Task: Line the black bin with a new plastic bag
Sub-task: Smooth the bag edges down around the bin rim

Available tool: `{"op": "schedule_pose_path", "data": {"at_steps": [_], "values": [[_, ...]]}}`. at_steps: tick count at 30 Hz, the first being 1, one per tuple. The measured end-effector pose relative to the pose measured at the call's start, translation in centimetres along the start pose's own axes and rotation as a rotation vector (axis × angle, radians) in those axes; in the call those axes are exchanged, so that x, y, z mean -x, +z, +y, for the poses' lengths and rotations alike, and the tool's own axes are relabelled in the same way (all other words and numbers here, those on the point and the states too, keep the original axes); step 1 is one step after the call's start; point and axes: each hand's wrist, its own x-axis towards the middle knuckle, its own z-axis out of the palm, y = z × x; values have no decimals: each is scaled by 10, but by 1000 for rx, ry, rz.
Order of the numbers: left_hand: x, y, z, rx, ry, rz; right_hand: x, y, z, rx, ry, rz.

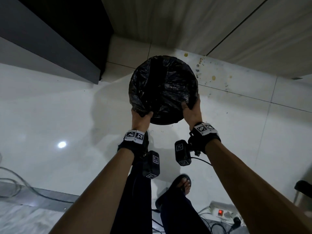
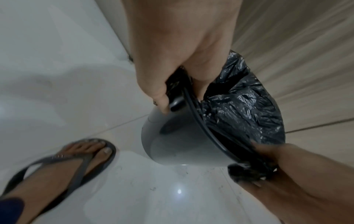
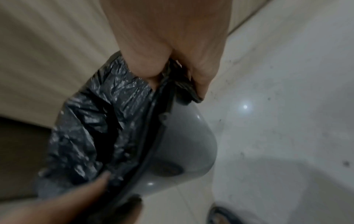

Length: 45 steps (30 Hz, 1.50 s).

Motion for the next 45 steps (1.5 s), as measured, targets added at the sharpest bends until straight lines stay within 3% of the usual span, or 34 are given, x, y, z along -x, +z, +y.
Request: {"op": "schedule_pose_path", "data": {"at_steps": [4,6,9,13,16,21,28,34,37,41,45], "values": [[-5,-6,9,-22,-15,-7,-13,-7,-13,62,-39,68],[-11,-13,23,-134,49,66,-17,-14,-29,243,-188,164],[-21,-20,57,-420,260,142,-20,-13,-60,437,-428,152],[-48,-12,109,-629,625,-29,-44,3,-90,530,-619,95],[-75,7,141,-764,723,-183,-66,18,-101,566,-625,45],[-111,33,160,-764,747,-328,-90,27,-105,498,-666,145],[-129,27,161,-511,697,-295,-110,18,-125,528,-710,179],[-132,23,148,-288,633,-111,-124,4,-119,485,-663,182],[-131,22,142,-208,616,8,-122,-3,-104,405,-570,178],[-125,14,133,-199,555,44,-118,-3,-99,357,-434,26],[-114,-1,119,-164,456,95,-109,-4,-103,385,-390,-55]]}}
